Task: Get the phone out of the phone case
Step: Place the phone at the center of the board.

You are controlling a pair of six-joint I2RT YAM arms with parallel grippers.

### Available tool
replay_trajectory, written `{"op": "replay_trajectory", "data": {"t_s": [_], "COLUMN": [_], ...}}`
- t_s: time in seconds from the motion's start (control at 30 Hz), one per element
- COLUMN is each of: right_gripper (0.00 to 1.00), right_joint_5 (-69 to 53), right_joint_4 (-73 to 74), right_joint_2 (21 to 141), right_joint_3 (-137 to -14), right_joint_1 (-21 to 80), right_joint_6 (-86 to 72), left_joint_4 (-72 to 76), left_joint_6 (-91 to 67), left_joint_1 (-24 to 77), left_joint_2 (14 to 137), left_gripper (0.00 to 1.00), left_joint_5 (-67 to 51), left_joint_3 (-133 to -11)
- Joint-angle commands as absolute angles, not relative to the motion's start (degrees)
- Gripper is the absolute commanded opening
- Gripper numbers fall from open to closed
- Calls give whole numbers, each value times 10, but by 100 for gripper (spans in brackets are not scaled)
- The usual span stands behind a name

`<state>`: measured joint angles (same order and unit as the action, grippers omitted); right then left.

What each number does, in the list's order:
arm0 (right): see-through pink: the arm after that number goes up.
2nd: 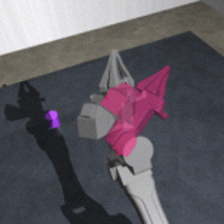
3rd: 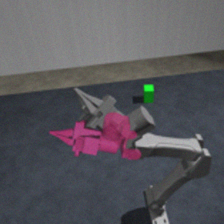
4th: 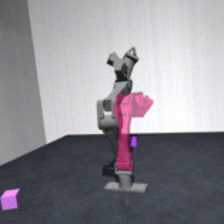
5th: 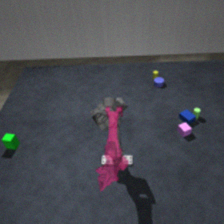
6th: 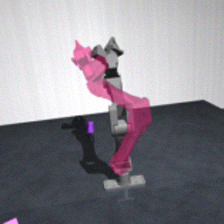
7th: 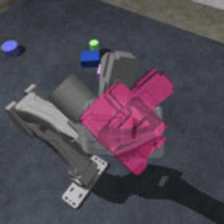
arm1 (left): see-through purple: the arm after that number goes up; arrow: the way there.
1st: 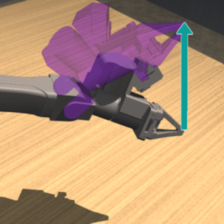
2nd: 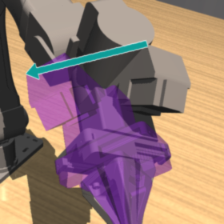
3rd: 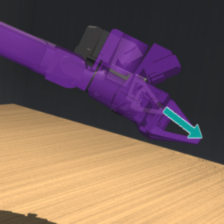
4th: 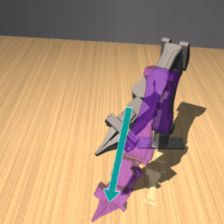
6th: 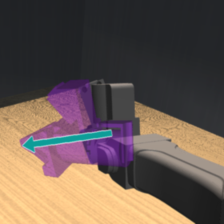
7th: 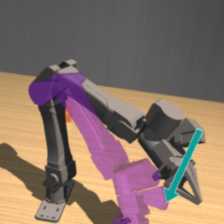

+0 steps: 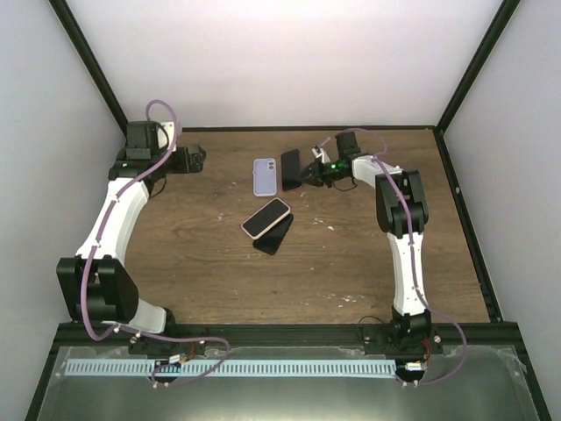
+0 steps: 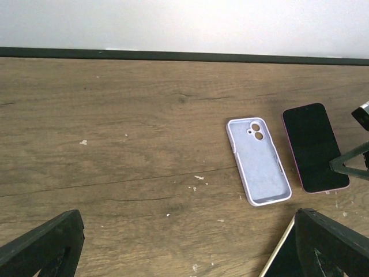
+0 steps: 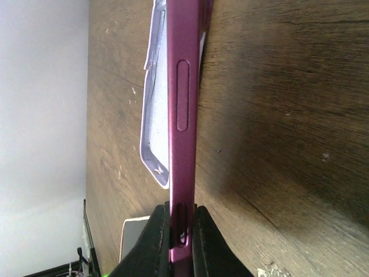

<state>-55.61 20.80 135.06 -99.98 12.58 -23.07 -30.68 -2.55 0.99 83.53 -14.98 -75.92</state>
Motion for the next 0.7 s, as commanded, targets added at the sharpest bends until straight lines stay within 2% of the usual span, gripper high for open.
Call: {"op": "replay_trajectory", "data": {"t_s": [0.0,0.43,0.6,0.67], "right_gripper": [6,11,15,19], "right_joint_5": [-585,-577,-573,-572], "right_joint_4": [172,157,152,152], "right_joint_2": [1359,1386,1386,1386], "right_joint_3": [-1019,-1023,-1026,-1029], "right_joint_1": [123,140,142,146], "right_joint_6": [-258,-280,-289,-285], "left_joint_4": [-300,-291,-290,-289], "left_joint_6": [-19,-27,-35,-36], "left_joint_1": [13,17,17,16], "left_joint_2": [846,858,857,857], "left_gripper": [100,100,100,100], "left_joint_5": [-135,-128,-130,-133], "left_joint_3": [-753,-742,-734,-733]}}
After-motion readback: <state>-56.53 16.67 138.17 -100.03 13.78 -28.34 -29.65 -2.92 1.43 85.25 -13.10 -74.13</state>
